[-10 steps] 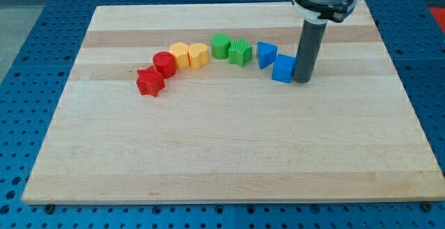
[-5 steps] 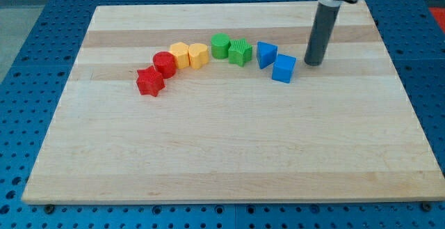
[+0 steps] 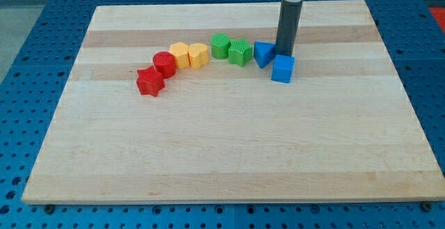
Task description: Touch the top of the blue triangle
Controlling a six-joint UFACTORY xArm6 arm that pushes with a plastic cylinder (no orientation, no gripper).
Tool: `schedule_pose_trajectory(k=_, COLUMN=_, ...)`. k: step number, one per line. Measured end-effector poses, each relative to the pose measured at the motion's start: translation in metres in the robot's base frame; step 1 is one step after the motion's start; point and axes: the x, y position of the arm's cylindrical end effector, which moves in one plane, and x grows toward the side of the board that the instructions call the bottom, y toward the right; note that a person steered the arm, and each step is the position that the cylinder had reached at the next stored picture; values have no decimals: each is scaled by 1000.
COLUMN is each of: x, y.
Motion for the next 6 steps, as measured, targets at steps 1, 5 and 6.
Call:
schedule_pose_trajectory(k=1, x=-33, y=28)
schedule_pose_trajectory(k=5, x=-41, y=-3)
schedule_pose_trajectory(k=6, x=-20, y=-4)
